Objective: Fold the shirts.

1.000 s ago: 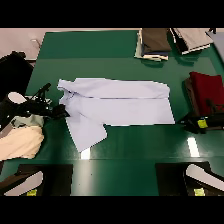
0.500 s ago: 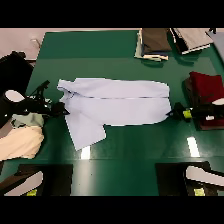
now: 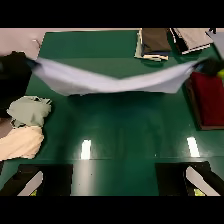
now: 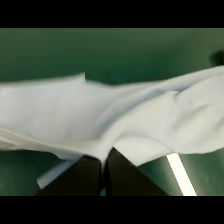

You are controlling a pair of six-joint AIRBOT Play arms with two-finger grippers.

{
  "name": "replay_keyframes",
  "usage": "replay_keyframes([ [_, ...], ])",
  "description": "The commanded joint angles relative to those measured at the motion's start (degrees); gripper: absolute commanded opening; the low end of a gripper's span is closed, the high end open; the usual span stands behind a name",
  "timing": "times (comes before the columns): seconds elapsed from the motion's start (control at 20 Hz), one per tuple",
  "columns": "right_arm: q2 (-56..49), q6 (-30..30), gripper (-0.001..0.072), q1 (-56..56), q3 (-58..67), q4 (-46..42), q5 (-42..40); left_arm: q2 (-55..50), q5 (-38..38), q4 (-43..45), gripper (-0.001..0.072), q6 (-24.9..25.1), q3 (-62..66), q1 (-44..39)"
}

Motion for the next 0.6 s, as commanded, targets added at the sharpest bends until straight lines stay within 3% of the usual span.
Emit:
replay_keyframes([
  [0.0,7.10,3.45,0.0018,0.17,16.39,-5.46,0.04,2.03,-1.42,0.57,0.0024,-2.29,22.45,-0.02],
  [0.25,9.94,8.94,0.0018,0.15,31.87,-19.37,3.56,2.03,2.32,3.96,0.0023,-5.77,37.55,-0.02],
  [0.55,-1.16,10.16,0.0017,0.17,40.17,-20.55,15.74,-2.21,-0.66,6.47,0.0023,-6.29,26.86,-0.02],
])
